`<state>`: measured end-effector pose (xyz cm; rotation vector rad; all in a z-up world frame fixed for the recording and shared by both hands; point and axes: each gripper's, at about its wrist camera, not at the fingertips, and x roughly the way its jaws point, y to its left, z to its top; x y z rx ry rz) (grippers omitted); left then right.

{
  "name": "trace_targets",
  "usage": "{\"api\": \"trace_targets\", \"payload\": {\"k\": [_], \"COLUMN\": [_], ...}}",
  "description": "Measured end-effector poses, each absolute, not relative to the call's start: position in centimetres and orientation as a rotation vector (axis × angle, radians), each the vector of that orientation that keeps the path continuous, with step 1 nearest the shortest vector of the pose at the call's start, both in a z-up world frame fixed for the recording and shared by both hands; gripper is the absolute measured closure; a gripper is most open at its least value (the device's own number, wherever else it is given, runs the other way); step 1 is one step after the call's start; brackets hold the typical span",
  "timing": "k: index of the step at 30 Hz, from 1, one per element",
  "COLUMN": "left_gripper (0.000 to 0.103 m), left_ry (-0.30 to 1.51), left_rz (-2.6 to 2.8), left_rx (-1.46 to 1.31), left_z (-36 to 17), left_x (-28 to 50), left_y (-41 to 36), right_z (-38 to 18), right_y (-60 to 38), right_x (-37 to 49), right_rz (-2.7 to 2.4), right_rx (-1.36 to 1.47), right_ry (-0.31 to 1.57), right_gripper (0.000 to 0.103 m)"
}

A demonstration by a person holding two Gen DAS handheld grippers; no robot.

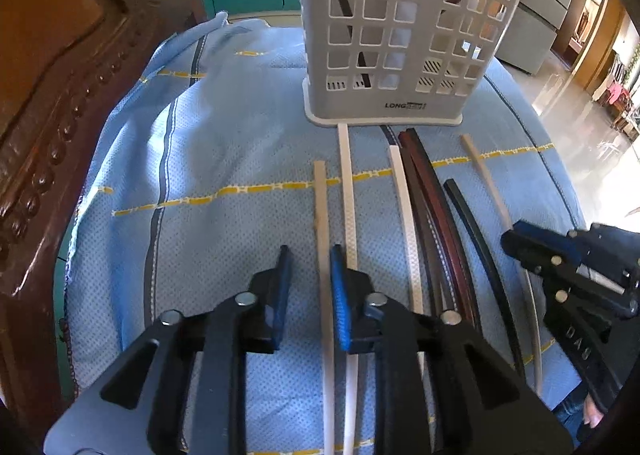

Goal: Organize utensils
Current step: 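Close the left tool on a light wooden chopstick while the right tool grasps another, then raise both chopsticks over the white basket while both tools open to release them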

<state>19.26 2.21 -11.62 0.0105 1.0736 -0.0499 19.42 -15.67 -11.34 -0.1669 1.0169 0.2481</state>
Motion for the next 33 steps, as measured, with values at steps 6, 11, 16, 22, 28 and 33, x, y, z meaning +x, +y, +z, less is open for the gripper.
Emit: {"api": "trace_targets", "payload": {"k": [6, 11, 16, 22, 28, 33], "left_gripper": [0.096, 0.096, 0.096, 0.096, 0.096, 0.096], "left_ry": [0.979, 0.809, 0.645, 0.46, 0.247, 0.194], "left_rz": [-0.078, -0.114, -0.166, -0.192, -0.154, -0.054], "left_rx": [-0.076, -0.091, -0.136, -0.153, -0.23, -0.221], "left_z": [-9.0, -3.5, 2.3, 9.9, 14.9, 13.2], "left_x": [18.7, 15.7, 12.8, 12.7, 15.5, 18.8], "left_y": [3.8, 4.5, 5.5, 5.8, 6.5, 5.8], "right_z": [-7.0, -1.4, 3.4, 9.5, 13.3, 10.7], "right_y": [-17.1, -19.7, -22.0, -22.5, -22.2, -19.8], "right_x": [17.8, 14.8, 12.3, 13.4, 16.5, 19.5], "right_rz": [0.285, 0.36, 0.399, 0.398, 0.371, 0.27], "right_rx": [-0.104, -0.008, 0.064, 0.14, 0.275, 0.222], "right_ry": [0.866, 0.706, 0.574, 0.444, 0.214, 0.179], "right_gripper": [0.097, 0.097, 0.097, 0.097, 0.097, 0.097]}}
